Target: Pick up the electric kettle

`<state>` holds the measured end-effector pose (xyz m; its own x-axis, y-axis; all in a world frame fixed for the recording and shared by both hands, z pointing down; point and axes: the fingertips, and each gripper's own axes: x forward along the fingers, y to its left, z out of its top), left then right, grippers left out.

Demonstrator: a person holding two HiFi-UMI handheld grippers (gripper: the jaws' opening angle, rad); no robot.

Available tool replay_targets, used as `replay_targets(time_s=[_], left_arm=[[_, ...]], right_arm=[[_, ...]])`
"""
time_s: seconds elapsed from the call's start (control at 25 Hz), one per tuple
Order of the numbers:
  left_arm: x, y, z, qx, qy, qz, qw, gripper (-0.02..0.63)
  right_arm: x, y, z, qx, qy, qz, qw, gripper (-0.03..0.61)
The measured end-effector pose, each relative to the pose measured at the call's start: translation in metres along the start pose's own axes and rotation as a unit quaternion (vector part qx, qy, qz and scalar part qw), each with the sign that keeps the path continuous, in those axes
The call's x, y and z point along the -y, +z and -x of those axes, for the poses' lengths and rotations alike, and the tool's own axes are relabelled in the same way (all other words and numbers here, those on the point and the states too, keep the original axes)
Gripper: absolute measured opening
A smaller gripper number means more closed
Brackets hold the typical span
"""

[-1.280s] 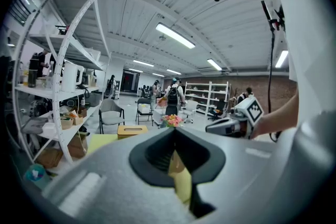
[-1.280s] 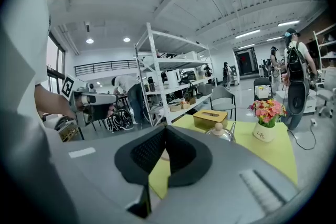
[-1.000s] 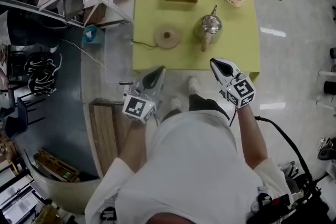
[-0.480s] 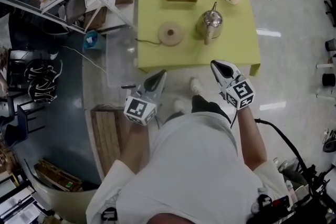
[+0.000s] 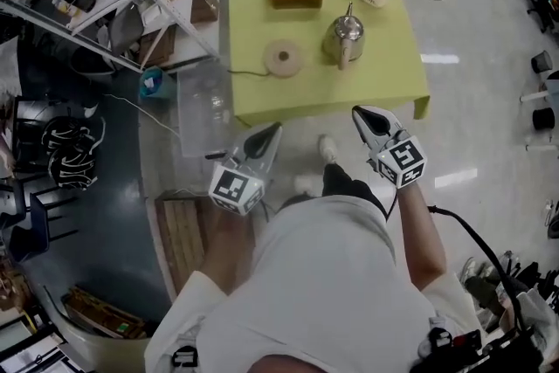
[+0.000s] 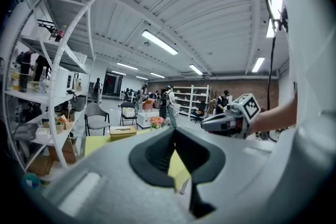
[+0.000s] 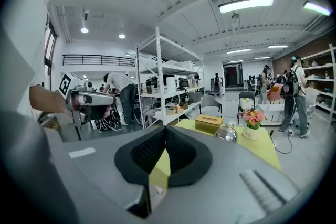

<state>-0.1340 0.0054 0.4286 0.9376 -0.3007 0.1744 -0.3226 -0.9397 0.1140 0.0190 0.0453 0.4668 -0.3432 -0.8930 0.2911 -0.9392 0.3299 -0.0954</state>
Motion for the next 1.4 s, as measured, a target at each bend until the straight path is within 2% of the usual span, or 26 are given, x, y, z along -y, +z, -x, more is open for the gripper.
replay_targets(time_s=[0.28, 0.6, 1.0, 1.4], left_arm=[[0.014, 0.000, 0.010, -0.005, -0.018, -0.007, 0.9998, 0.005], [0.035, 0.008, 0.000, 0.000, -0.029, -0.008, 0.9996, 0.005], [0.066, 0.023, -0.032, 0.010, -0.012, -0.005, 0.9999, 0.005], [0.088, 0.034, -0.051, 0.016, 0.009, -0.005, 0.9998, 0.005]], right_arm=[[-0.020, 0.004, 0.023, 0.009, -0.016, -0.003, 1.000, 0.005], [-0.014, 0.001, 0.046, 0.010, -0.025, -0.009, 1.000, 0.005], [0.004, 0.002, 0.073, 0.012, 0.005, -0.011, 1.000, -0.003], [0.017, 0.016, 0.089, 0.032, 0.007, -0.014, 0.999, -0.002]])
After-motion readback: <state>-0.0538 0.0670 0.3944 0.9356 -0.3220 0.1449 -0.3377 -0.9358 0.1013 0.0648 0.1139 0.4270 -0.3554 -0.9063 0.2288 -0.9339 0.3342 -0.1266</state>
